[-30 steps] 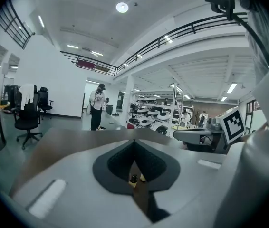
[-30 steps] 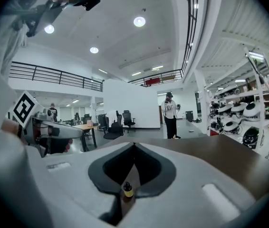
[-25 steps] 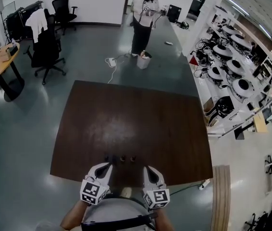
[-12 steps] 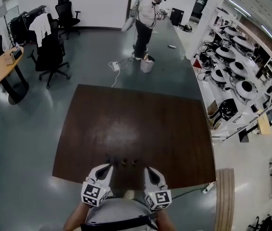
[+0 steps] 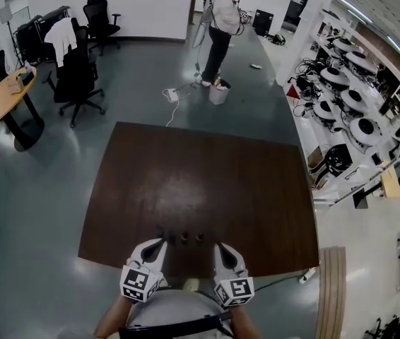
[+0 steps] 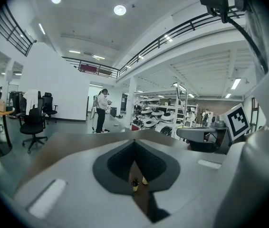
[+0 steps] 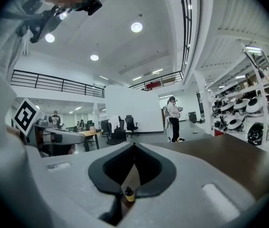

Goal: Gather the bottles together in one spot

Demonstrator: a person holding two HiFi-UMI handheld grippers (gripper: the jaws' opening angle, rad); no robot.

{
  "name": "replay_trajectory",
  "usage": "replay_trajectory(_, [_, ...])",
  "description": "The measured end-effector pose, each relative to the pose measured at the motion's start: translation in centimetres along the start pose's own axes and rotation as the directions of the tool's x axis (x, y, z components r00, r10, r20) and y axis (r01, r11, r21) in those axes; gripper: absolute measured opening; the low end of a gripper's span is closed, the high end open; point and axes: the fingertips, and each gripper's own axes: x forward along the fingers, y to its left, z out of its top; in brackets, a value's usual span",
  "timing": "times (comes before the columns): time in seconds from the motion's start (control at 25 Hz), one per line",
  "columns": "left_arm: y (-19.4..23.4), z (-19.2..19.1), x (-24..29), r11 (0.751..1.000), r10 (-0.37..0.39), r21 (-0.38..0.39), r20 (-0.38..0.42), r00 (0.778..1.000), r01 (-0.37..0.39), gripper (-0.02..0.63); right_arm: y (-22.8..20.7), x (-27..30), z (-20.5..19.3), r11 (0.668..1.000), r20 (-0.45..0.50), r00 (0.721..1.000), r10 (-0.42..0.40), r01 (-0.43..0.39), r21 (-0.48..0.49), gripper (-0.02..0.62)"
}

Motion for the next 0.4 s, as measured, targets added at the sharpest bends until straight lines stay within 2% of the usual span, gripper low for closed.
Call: replay_trajectory(0.4, [0.59, 0.37, -0.25, 1.000, 0.004, -0.002, 0.002, 1.000, -0.004, 0.002, 0.79, 0.53, 0.12, 1.000, -0.007, 1.000, 0.012, -0.012, -0.027, 0.002])
